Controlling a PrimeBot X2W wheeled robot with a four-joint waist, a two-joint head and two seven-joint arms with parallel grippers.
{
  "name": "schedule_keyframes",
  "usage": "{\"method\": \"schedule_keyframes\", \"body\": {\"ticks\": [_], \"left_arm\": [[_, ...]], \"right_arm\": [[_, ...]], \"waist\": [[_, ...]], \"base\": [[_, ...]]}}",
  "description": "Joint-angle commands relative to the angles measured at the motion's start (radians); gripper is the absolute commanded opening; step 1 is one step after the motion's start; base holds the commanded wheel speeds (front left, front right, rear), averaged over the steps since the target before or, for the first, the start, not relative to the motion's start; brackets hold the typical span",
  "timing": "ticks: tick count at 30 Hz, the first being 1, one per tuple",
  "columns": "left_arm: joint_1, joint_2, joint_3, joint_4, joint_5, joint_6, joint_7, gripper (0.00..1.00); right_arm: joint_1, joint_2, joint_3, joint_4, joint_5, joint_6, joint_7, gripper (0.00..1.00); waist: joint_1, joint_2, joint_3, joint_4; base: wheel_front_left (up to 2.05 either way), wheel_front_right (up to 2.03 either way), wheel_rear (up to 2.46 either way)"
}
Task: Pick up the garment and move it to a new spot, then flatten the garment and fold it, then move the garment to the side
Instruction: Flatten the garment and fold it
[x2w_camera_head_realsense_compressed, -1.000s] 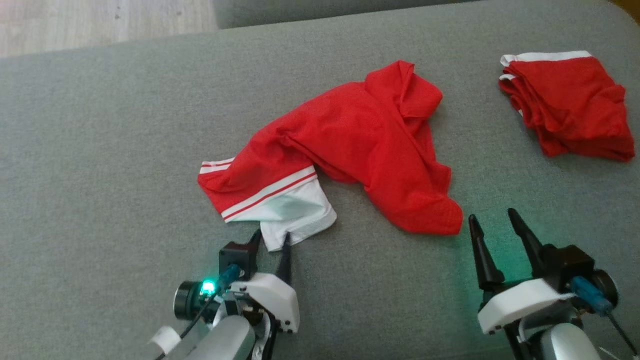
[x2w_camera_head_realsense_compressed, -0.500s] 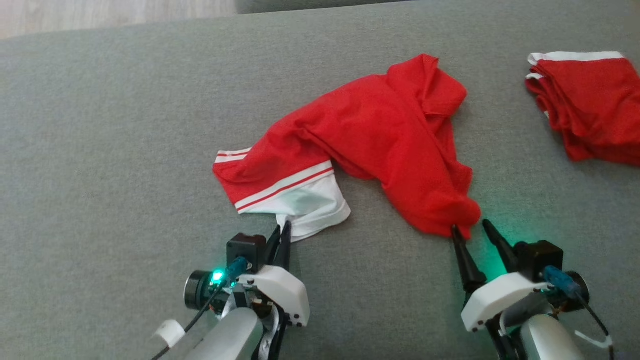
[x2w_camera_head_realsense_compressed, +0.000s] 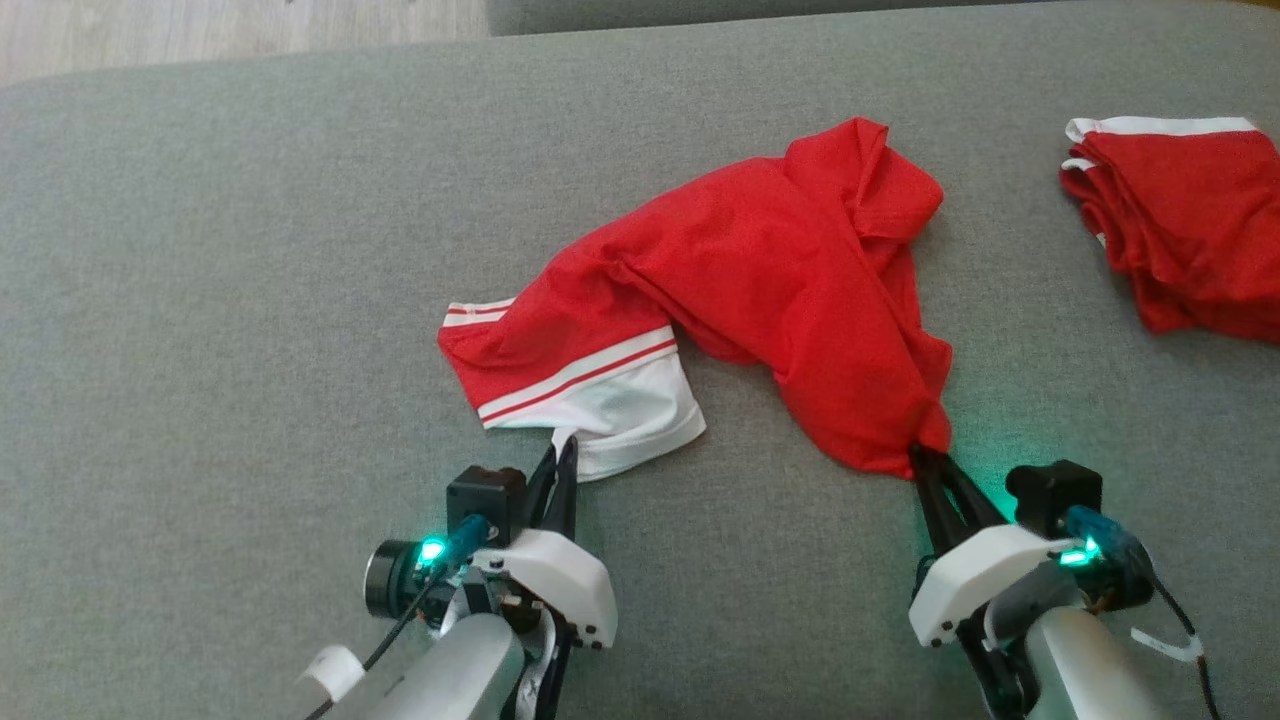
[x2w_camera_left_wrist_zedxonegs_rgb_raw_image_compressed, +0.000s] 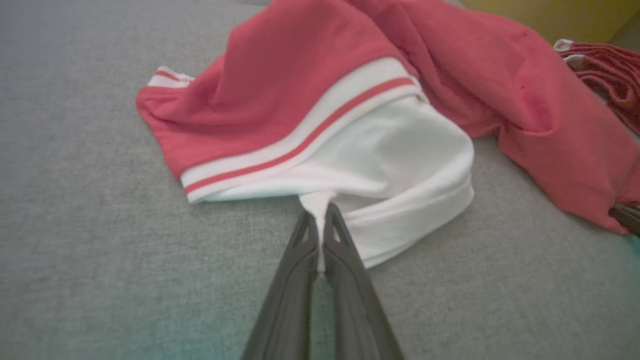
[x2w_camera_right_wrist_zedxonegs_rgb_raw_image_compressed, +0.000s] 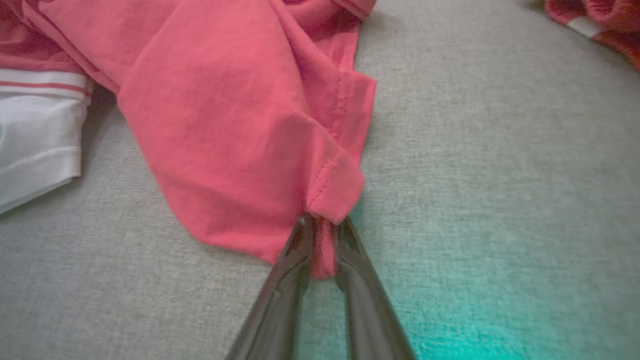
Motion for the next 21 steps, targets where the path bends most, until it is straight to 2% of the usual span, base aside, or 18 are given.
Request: {"method": "schedule_keyframes", "body": {"ticks": [1, 2, 6, 11, 17, 18, 21], "left_arm": [[-0.011, 0.013, 0.033, -0.037, -0.005, 0.004, -0.019, 0.00], [-0.011, 0.014, 0.035, -0.043, -0.006, 0.003, -0.028, 0.00], [-0.010, 0.023, 0.048, -0.073, -0.011, 0.000, -0.064, 0.00], [-0.013, 0.049, 0.090, -0.165, -0.015, 0.005, -0.134, 0.00], [-0.024, 0.124, 0.137, -0.355, 0.006, 0.035, -0.147, 0.00], [-0.035, 0.158, 0.155, -0.433, 0.016, 0.046, -0.132, 0.00], [-0.063, 0.214, 0.183, -0.554, 0.036, 0.064, -0.096, 0.00]], "right_arm": [[-0.002, -0.003, 0.037, 0.014, 0.008, -0.001, 0.026, 0.04], [-0.003, -0.003, 0.042, 0.015, 0.016, -0.001, 0.025, 0.00], [-0.010, -0.003, 0.034, -0.016, 0.059, -0.001, -0.016, 0.00], [-0.022, -0.003, -0.021, -0.131, 0.076, -0.001, -0.073, 0.00], [-0.013, -0.003, -0.089, -0.360, 0.052, -0.001, -0.045, 0.00], [-0.011, -0.003, -0.109, -0.447, 0.042, -0.001, -0.018, 0.00], [-0.008, -0.003, -0.135, -0.580, 0.028, -0.001, 0.028, 0.00]], "waist": [[0.0000, 0.0000, -0.002, 0.000], [0.0000, 0.0000, -0.005, -0.001], [0.0000, 0.0000, -0.026, -0.001], [0.0000, 0.0000, -0.077, -0.001], [0.0000, 0.0000, -0.154, 0.004], [0.0000, 0.0000, -0.179, 0.006], [0.0000, 0.0000, -0.213, 0.009]], "base": [[0.00, 0.00, 0.00], [0.00, 0.00, 0.00], [0.00, 0.00, 0.00], [0.00, 0.00, 0.00], [0.00, 0.00, 0.00], [0.00, 0.00, 0.00], [0.00, 0.00, 0.00]]}}
